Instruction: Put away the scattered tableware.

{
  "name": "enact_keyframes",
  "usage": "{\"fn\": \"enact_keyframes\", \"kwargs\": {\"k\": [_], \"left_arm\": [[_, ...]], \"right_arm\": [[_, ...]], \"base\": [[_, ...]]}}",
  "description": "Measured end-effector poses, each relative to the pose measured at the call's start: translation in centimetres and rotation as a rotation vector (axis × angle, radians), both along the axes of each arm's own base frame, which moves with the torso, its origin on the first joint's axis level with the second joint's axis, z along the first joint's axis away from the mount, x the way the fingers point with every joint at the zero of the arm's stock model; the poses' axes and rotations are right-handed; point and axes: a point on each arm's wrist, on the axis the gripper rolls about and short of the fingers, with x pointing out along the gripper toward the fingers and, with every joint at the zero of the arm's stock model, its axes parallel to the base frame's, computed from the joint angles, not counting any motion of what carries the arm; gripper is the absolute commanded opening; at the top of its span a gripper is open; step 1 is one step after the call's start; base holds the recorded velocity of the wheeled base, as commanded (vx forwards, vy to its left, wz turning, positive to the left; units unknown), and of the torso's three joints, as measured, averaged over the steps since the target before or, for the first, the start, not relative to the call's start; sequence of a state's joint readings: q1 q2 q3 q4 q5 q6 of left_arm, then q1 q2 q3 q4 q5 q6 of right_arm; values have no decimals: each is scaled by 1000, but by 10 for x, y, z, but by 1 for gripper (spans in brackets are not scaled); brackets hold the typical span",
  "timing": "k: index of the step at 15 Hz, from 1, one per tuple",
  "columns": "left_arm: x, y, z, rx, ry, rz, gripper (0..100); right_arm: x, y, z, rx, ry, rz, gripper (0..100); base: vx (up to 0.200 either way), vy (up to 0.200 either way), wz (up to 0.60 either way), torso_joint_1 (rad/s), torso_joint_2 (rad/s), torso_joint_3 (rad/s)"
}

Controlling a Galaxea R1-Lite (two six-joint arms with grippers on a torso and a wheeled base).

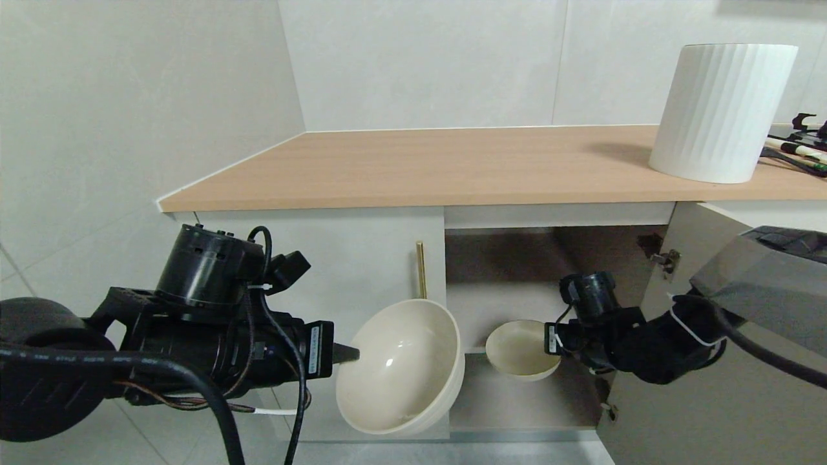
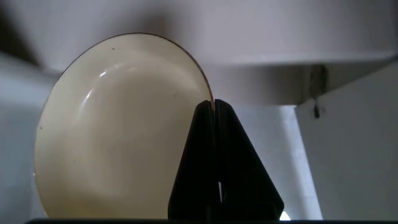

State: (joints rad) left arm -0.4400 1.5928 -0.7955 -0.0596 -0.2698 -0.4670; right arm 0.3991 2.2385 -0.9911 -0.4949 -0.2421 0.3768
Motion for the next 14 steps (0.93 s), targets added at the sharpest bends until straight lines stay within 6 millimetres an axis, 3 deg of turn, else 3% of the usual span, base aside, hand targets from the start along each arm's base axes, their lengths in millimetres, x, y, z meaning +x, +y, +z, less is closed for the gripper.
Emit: {"fn": "enact_keyframes", "kwargs": {"k": [4,8,14], "left_arm": [[-1,-1,0,8,-2,2,0],[-1,-2,-1,13,-3,4,0],[0,-4,-4,26,1,6,0]], "right_arm": [[33,-2,-16,-29,8,-54,0],[63,2,-10,-80,12,-115,0],[84,-2,-30,-84,-24,-163,0]], "base": [[0,0,0,0,0,0],[0,0,0,0,0,0],[0,0,0,0,0,0]]}}
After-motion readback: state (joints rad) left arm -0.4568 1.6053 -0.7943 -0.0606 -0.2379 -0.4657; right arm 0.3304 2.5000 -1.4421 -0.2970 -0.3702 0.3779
